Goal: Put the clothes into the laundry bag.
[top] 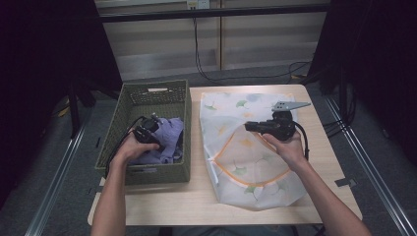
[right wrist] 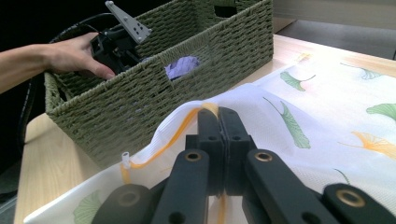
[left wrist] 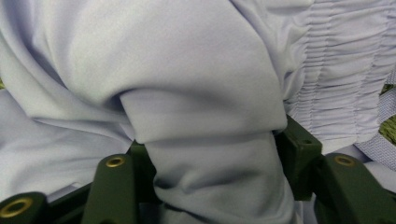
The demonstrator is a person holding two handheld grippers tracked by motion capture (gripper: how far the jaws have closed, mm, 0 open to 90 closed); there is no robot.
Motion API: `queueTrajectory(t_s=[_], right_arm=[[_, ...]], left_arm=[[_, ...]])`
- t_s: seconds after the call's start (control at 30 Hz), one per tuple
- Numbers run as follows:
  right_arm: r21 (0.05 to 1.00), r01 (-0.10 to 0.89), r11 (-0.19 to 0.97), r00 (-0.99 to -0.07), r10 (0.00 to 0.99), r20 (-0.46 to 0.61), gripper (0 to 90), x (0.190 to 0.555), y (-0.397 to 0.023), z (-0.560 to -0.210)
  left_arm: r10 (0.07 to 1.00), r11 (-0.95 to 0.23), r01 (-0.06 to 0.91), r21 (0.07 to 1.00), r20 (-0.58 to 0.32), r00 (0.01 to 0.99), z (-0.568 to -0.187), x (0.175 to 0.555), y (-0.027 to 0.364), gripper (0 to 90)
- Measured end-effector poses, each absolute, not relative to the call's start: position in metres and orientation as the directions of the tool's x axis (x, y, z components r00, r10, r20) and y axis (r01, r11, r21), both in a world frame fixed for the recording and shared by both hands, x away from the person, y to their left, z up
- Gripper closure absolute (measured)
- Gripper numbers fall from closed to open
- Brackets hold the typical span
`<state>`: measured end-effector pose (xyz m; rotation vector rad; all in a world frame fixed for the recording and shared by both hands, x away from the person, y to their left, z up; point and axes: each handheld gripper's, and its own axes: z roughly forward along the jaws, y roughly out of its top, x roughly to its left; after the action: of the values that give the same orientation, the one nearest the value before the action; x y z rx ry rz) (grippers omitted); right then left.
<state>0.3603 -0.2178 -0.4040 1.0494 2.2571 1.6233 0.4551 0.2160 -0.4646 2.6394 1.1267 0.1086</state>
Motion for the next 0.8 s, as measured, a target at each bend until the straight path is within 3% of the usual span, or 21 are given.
queueTrajectory(t_s=[0.23,0.3,0.47,0.8], right_arm=[[0.883,0.441,0.159,-0.732,0.633,0.251,89.7,0.361,-0.218,-0.405],[0.885,0.439,0.156,-0.732,0.633,0.251,89.7,0.361,-0.219,-0.404],[0.889,0.432,0.154,-0.733,0.634,0.247,89.7,0.360,-0.219,-0.404],[0.892,0.427,0.148,-0.731,0.637,0.244,89.7,0.360,-0.220,-0.404]], left_arm=[[0.702,-0.676,0.680,0.283,-0.031,0.711,-0.461,0.454,0.216,51.9],[0.690,-0.686,0.668,0.288,-0.035,0.723,-0.456,0.454,0.217,60.9],[0.681,-0.689,0.641,0.339,-0.001,0.732,-0.446,0.449,0.217,70.7],[0.697,-0.658,0.613,0.438,0.046,0.715,-0.428,0.442,0.228,73.4]])
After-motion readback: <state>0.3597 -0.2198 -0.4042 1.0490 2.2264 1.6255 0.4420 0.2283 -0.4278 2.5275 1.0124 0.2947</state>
